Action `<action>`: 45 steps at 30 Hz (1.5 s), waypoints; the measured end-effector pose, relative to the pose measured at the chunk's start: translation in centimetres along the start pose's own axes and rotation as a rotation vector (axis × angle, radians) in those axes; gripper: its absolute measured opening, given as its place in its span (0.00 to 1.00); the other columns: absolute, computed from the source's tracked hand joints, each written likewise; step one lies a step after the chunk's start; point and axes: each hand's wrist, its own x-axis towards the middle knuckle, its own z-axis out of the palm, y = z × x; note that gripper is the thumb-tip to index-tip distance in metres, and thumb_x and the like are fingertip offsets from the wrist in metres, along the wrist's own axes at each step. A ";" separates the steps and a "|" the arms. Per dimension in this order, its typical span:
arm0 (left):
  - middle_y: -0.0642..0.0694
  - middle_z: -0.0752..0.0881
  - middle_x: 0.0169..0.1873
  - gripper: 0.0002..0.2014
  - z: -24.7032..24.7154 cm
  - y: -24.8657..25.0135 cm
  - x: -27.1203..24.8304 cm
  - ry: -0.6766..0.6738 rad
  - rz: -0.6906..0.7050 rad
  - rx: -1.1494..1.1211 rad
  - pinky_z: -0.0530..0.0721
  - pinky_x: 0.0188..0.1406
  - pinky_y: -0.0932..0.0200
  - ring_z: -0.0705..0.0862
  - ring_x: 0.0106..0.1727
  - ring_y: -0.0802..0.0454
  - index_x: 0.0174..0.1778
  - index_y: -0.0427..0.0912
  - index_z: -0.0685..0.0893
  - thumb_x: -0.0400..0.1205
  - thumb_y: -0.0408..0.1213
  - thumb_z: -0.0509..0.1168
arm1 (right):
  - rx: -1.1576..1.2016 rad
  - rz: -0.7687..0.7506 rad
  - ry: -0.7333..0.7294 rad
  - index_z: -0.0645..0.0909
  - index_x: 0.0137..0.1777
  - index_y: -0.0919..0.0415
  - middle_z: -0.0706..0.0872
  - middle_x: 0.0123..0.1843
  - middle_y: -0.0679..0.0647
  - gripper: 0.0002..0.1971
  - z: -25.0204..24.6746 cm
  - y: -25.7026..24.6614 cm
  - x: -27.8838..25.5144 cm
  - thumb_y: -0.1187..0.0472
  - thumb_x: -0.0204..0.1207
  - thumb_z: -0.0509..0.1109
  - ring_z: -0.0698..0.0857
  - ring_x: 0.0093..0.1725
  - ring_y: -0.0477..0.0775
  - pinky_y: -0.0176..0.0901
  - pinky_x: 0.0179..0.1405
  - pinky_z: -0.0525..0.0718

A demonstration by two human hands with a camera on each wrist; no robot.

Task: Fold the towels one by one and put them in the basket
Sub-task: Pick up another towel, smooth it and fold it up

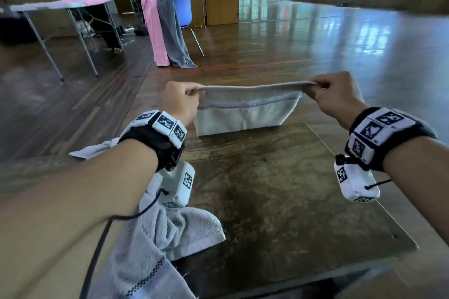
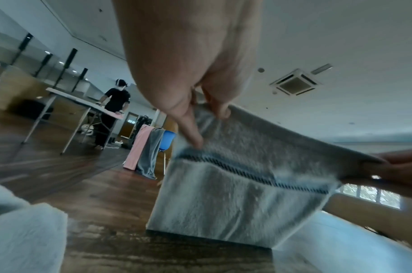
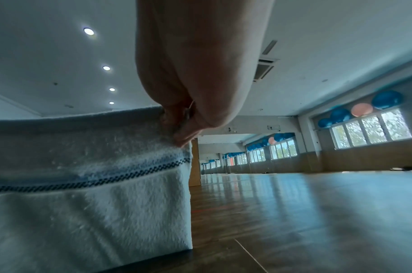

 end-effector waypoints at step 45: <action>0.46 0.93 0.35 0.12 -3.1 1.2 -22.9 -1.317 -0.235 0.383 0.82 0.30 0.62 0.86 0.29 0.53 0.39 0.39 0.92 0.82 0.41 0.68 | -0.443 0.332 -1.545 0.90 0.52 0.48 0.95 0.47 0.41 0.09 -8.7 -0.3 -26.6 0.45 0.80 0.74 0.93 0.48 0.43 0.38 0.43 0.83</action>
